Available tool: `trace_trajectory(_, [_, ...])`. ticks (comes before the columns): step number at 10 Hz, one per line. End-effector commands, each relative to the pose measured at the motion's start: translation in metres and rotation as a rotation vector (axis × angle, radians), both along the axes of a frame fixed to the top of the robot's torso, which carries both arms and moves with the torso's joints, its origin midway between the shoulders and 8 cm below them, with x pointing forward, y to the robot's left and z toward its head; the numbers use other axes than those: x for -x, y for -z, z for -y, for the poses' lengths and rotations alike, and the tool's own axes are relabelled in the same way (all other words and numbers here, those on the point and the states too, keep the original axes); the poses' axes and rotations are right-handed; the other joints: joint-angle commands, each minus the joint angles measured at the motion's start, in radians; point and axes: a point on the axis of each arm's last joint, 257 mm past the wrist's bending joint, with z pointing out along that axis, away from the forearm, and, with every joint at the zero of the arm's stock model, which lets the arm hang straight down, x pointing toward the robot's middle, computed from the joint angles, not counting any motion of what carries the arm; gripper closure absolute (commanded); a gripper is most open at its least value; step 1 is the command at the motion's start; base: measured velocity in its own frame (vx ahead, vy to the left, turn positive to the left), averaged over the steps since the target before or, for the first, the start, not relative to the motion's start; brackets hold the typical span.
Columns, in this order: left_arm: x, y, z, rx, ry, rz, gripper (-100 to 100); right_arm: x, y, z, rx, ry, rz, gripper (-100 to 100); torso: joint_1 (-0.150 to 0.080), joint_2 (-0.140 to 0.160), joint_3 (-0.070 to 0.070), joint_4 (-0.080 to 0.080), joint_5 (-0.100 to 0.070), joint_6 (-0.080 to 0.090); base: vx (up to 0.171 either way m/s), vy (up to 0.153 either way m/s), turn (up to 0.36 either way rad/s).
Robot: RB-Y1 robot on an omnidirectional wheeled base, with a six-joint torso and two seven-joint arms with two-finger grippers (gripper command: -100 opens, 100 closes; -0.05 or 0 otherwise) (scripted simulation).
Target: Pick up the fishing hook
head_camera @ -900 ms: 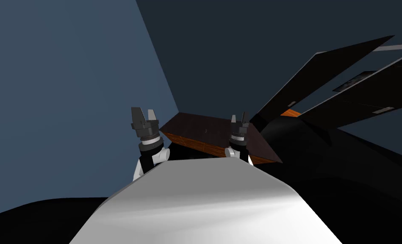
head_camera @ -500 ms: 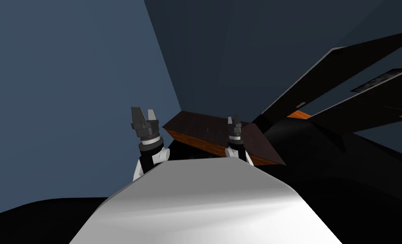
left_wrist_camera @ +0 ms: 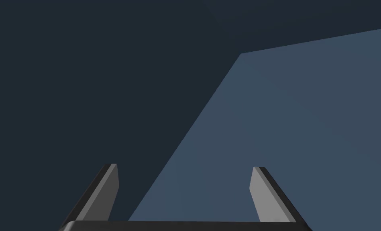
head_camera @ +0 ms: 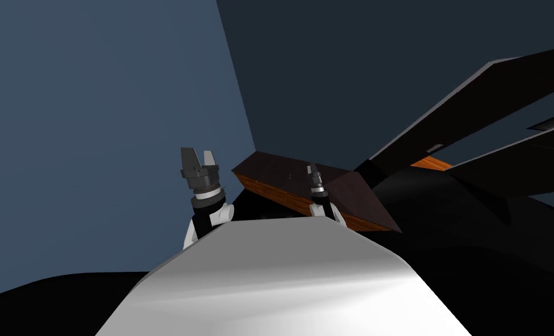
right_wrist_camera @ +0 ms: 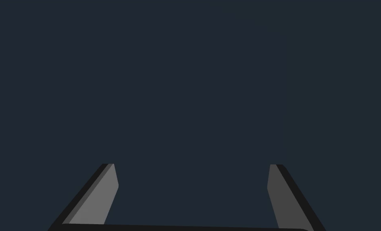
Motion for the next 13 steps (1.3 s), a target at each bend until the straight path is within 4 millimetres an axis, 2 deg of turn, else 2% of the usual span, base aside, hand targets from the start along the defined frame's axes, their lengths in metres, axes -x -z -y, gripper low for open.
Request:
trace_trajectory(1, [0.0, 0.0, 0.0, 0.0, 0.0, 0.0, 0, -0.009, 0.023, -0.003, 0.04, -0.005, -0.053, -100, 0.0, 0.0, 0.0, 0.0, 0.0, 0.0, -0.051, 0.026, 0.117])
trace_trajectory(6, [0.0, 0.0, 0.0, 0.0, 0.0, 0.0, 0, -0.037, 0.097, -0.008, 0.189, -0.018, -0.219, -100, 0.0, -0.002, -0.001, 0.0, 0.0, 0.0, -0.057, 0.039, 0.164])
trace_trajectory(9, [0.0, 0.0, 0.0, 0.0, 0.0, 0.0, 0, -0.042, 0.13, -0.004, 0.231, -0.016, -0.291, -100, -0.001, -0.002, -0.001, -0.001, 0.0, 0.0, -0.027, 0.032, 0.076])
trace_trajectory(10, [0.0, 0.0, 0.0, 0.0, 0.0, 0.0, 0, -0.047, 0.148, -0.003, 0.273, -0.017, -0.33, -100, -0.001, -0.003, -0.002, -0.001, 0.0, 0.0, -0.016, 0.041, 0.141])
trace_trajectory(11, [0.0, 0.0, 0.0, 0.0, 0.0, 0.0, 0, -0.047, 0.153, -0.001, 0.274, -0.016, -0.341, -100, 0.0, -0.003, -0.002, -0.001, 0.0, 0.0, -0.013, 0.031, 0.067])
trace_trajectory(13, [0.0, 0.0, 0.0, 0.0, 0.0, 0.0, 0, -0.05, 0.177, 0.003, 0.318, -0.015, -0.392, -100, 0.0, -0.004, -0.002, -0.001, 0.0, 0.0, -0.012, 0.03, 0.096])
